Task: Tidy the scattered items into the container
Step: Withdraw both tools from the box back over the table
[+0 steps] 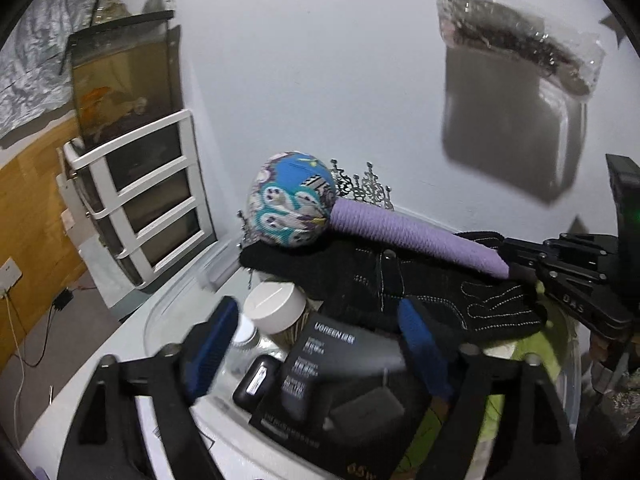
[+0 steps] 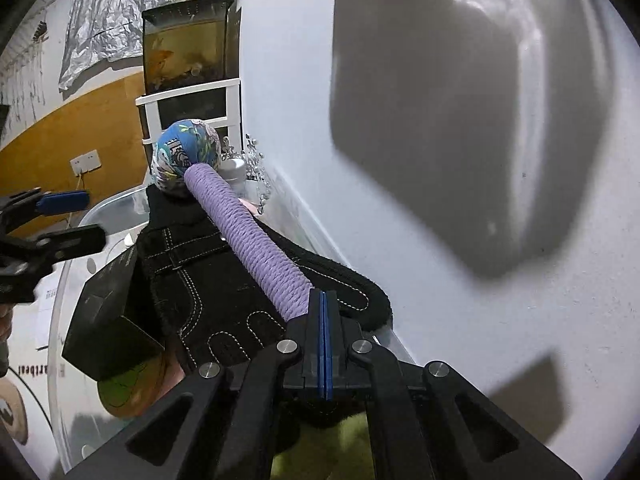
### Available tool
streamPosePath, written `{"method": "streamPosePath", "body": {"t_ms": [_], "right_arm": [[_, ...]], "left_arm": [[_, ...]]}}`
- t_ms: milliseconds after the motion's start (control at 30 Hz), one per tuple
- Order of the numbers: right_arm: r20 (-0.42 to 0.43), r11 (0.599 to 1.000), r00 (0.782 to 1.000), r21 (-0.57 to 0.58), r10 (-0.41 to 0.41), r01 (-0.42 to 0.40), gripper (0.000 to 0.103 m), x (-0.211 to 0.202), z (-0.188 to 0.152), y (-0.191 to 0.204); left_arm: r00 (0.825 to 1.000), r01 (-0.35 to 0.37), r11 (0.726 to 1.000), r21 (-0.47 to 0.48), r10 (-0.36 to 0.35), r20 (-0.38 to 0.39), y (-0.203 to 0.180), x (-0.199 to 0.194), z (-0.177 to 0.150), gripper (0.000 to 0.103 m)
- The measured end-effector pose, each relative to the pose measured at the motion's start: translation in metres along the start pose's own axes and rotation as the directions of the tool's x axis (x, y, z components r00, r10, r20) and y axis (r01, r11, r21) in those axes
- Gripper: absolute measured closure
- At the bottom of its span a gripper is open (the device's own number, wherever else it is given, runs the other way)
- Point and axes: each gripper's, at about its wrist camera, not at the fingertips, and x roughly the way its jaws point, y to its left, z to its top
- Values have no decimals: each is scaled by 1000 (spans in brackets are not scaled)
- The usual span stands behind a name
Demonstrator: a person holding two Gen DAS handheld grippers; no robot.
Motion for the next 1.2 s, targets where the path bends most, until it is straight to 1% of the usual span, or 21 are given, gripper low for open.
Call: {"method": "streamPosePath", "body": {"t_ms": [33,100,133,167,233,300,433,467,500,533,567,633,667,833,1000,1200], "right_arm": [[-1,1000,1000,20,6,-6,103,1,1,0],[0,998,1000,61,19,-19,103,1,4,-1],[14,995,999,93,31,-32,103,-3,2,-3],[29,991,999,123,41,-44,103,-8,0,-5],[62,989,998,144,28,-36,103,-21,-6,-3],[79,990,997,136,16,-26,103,-33,-12,2],[87,989,996,140,22,-34,102,-52,-21,12],[95,989,995,144,12,-26,91,-57,-23,15],[102,989,995,147,3,-18,73,-62,-25,18],[102,989,995,150,-4,-12,15,-63,-24,22],[108,988,994,156,-23,6,0,-68,-26,25],[156,986,986,161,-59,33,0,-77,-32,31],[174,986,983,164,-64,35,0,-80,-36,33],[247,978,967,210,-59,6,0,-81,-52,44],[269,972,960,233,-75,10,0,-84,-69,57],[280,963,958,269,-66,-12,0,-82,-85,74]], "left_arm": [[1000,-12,1000,-4,12,11,0,-5,-2,8],[999,-27,1000,-6,27,26,-1,-12,-5,8],[999,-26,1000,-8,26,28,-2,-16,-7,6],[999,-24,1000,-9,24,30,-2,-19,-9,0],[999,-25,1000,-5,26,34,-5,-27,-12,0],[998,-44,999,4,44,55,-8,-36,-16,0],[994,-61,998,-4,61,88,-14,-53,-23,0],[993,-64,998,-15,66,95,-15,-58,-25,0],[992,-69,997,-25,71,102,-16,-62,-27,0],[991,-73,997,-31,76,109,-16,-67,-29,0],[989,-80,996,-36,84,119,-17,-72,-32,0],[986,-93,995,-48,98,135,-16,-83,-37,0],[985,-98,994,-55,105,137,-15,-88,-40,0],[979,-125,988,-89,137,149,-7,-110,-56,0],[973,-150,981,-124,169,159,1,-133,-73,0],[967,-180,970,-163,205,152,12,-156,-99,0]]}}
